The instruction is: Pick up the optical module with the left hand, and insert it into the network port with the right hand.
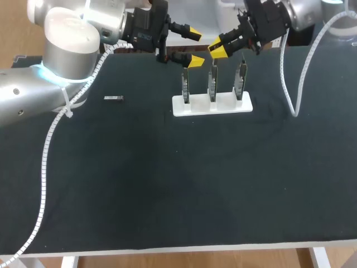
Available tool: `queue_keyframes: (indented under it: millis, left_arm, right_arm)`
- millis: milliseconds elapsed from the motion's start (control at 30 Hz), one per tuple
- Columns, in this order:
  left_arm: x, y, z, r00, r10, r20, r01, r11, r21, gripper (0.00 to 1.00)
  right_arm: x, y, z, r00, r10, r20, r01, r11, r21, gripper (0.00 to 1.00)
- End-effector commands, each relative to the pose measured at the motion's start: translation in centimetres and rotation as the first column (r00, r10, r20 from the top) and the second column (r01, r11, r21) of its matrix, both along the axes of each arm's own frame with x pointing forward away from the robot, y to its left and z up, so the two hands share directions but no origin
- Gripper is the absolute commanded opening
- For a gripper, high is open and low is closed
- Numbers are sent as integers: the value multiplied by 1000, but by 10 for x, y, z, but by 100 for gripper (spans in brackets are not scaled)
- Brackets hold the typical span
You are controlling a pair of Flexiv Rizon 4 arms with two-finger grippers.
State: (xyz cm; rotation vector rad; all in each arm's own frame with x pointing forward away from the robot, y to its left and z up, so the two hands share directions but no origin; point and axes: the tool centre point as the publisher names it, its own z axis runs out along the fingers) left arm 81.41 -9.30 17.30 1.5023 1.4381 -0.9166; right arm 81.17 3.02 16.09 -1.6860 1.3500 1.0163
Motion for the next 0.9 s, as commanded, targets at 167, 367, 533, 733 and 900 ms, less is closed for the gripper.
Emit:
queue_keyframes:
  millis: [167,367,533,733,900]
  left_arm:
    - [2,-1,1,1000,-3,-3,3,1000,4,100]
    - [2,-1,1,1000,-3,-3,3,1000,4,100]
    - [2,-1,1,1000,-3,-3,3,1000,4,100]
    - [2,-1,1,1000,-3,-3,3,1000,4,100]
    - [2,-1,1,1000,-3,-3,3,1000,4,100]
  right_arm:
    - [-3,-1,-7,1000,-9,0,9,1000,10,0]
    - [-2,0,-10,1000,-7,-2,7,1000,16,0]
    - [1,-1,-12,1000,-9,-1,9,1000,19,0]
    - [3,0,-18,1000,-8,-3,8,1000,21,0]
    - [4,1,-21,1000,-6,-7,6,1000,25,0]
